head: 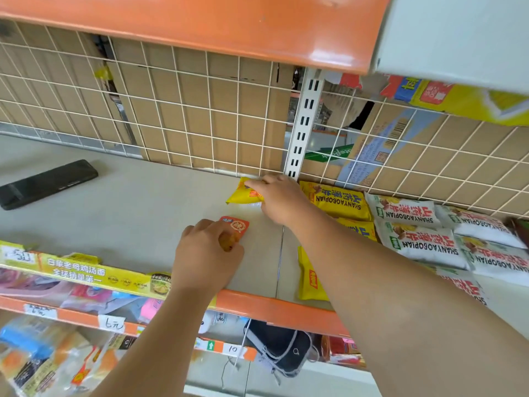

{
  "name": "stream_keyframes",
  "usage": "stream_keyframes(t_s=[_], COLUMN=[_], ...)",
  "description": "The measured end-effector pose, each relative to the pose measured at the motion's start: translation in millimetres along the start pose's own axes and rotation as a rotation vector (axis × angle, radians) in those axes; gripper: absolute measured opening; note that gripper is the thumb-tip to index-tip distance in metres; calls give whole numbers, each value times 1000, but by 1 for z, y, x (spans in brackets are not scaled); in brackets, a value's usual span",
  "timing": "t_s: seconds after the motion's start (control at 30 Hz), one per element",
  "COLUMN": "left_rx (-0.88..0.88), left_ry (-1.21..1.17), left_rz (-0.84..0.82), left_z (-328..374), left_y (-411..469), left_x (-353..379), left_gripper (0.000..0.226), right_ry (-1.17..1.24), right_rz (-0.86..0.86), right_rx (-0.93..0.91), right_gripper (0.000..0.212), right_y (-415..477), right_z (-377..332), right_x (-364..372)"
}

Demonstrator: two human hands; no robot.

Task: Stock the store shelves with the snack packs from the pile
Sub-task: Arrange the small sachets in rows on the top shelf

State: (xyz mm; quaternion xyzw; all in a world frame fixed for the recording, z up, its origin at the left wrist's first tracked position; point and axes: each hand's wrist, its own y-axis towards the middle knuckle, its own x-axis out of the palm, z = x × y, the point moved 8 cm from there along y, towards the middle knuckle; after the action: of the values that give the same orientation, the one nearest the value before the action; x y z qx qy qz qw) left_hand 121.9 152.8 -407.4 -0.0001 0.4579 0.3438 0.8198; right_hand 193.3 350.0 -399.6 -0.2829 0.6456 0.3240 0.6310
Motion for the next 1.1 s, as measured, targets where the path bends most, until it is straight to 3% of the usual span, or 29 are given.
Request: stream_keyframes(t_s=[0.47, 0.87, 1.1], left_rx=[21, 75, 173], left_ry=[-19, -168, -214], left_rz=[3, 170, 264], left_z=[1, 19, 75], left_y=[0, -23, -68], left_x=[0, -30, -83], left_gripper=[33, 30, 23], right_ry=[35, 165, 227], right_rz=[-96, 54, 69], right_rx=[-17, -101, -130], right_gripper=[74, 68, 65], right_y=[-12, -58, -125], right_z=[7, -7, -19], right_x=[0, -39, -101])
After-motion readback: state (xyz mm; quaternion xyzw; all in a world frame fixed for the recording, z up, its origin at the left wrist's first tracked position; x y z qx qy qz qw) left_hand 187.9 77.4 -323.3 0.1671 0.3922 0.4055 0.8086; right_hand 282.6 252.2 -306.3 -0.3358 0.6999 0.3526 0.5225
